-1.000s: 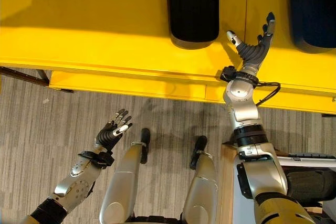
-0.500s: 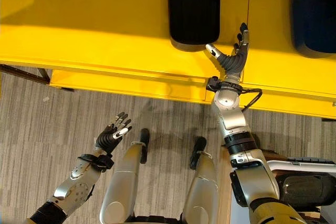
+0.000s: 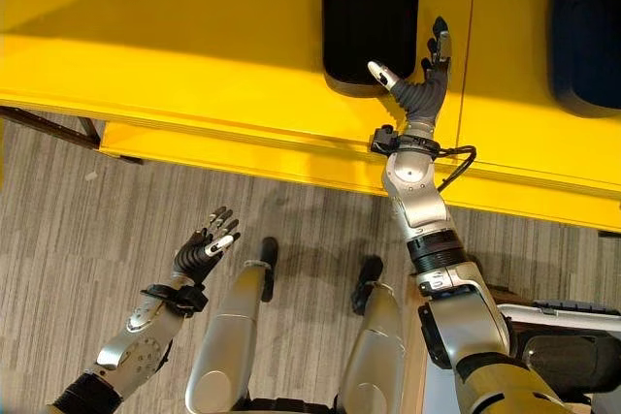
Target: Move parts from the plastic box to the shelf.
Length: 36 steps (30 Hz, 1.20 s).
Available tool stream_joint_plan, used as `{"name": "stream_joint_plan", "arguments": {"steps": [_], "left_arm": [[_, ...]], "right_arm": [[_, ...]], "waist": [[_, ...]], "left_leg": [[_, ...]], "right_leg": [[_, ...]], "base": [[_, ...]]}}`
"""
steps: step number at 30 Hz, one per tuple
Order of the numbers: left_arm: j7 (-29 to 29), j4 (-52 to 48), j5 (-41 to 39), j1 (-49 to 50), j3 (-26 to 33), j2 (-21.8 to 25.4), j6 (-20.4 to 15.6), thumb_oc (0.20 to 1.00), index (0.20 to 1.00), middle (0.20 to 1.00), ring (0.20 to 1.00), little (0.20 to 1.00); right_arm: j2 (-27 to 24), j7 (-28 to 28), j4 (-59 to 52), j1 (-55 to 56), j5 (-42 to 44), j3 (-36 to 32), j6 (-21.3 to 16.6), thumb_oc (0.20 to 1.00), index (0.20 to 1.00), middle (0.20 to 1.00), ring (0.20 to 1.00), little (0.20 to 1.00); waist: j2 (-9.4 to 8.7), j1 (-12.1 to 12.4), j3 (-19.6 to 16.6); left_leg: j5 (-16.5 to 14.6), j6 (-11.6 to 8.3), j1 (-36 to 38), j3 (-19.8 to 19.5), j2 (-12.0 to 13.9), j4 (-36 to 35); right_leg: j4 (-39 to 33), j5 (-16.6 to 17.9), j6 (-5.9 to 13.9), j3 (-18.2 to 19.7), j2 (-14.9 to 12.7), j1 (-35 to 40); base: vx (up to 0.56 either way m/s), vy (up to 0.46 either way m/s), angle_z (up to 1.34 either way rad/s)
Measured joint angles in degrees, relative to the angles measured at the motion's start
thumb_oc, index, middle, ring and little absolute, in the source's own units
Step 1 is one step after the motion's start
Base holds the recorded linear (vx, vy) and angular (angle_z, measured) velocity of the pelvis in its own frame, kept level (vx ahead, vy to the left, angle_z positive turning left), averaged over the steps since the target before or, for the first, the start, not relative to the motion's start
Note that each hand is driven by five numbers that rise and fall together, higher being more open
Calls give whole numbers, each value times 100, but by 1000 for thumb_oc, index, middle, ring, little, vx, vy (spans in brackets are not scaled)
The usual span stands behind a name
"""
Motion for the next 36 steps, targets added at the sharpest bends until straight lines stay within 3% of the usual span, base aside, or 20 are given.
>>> {"name": "stream_joint_plan", "arguments": {"steps": [27,36], "left_arm": [[3,14,0,20,3,6,-9,1000,1000,1000,1000,1000],[3,41,8,26,5,5,-16,1000,1000,1000,1000,1000]], "right_arm": [[63,43,249,-344,2,317,10,1000,1000,1000,1000,1000],[-50,-232,197,-316,-226,-167,18,1000,1000,1000,1000,1000]], "waist": [[0,37,4],[-31,28,55]], "left_leg": [[-54,1,-38,-64,-19,94],[-47,-54,-84,-66,-25,133]], "right_leg": [[120,-103,-36,-74,-14,-1],[203,-155,-38,-79,-23,-65]], "base": [[2,1,1],[-14,2,0]]}}
